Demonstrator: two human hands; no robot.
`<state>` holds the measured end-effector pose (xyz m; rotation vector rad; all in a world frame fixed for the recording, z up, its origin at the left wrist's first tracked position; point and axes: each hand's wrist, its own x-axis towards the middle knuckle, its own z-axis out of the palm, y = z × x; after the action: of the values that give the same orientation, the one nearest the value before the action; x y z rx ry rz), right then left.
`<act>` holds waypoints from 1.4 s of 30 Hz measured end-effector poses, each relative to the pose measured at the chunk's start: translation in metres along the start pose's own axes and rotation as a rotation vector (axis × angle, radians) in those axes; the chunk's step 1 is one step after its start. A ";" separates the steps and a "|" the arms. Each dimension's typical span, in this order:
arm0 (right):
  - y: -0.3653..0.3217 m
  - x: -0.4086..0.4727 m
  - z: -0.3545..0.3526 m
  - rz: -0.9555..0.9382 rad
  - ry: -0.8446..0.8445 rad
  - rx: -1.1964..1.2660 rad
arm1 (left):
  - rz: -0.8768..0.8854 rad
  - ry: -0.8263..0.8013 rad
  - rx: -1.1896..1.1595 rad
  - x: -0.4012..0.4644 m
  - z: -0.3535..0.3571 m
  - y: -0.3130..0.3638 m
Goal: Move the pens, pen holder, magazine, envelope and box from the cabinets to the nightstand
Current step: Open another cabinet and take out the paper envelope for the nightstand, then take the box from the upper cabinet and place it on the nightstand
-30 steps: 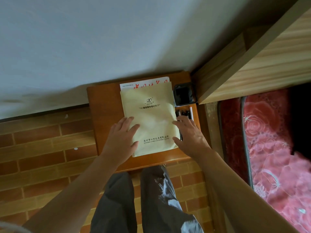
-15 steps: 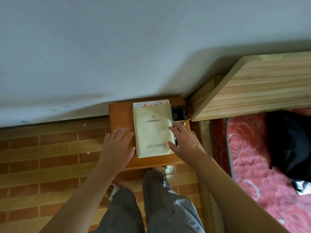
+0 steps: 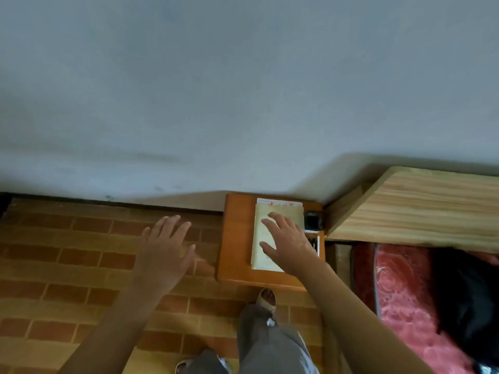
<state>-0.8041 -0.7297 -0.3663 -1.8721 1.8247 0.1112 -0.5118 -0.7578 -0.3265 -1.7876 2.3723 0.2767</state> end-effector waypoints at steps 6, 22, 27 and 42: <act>-0.122 -0.013 -0.011 -0.139 0.021 -0.066 | -0.174 0.115 -0.072 -0.097 -0.033 -0.094; -0.511 -0.091 0.006 -0.720 0.078 -0.124 | -0.702 0.435 -0.137 -0.403 -0.070 -0.349; -0.630 -0.115 0.003 -0.928 0.052 -0.165 | -0.900 0.519 -0.140 -0.486 -0.083 -0.394; -0.918 -0.084 0.075 -1.333 -0.081 -0.230 | -1.404 0.531 -0.087 -0.631 -0.082 -0.528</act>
<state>0.0839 -0.6612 -0.1184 -2.7699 0.2394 -0.0860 0.1675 -0.3309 -0.1254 -3.2440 0.7169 -0.3209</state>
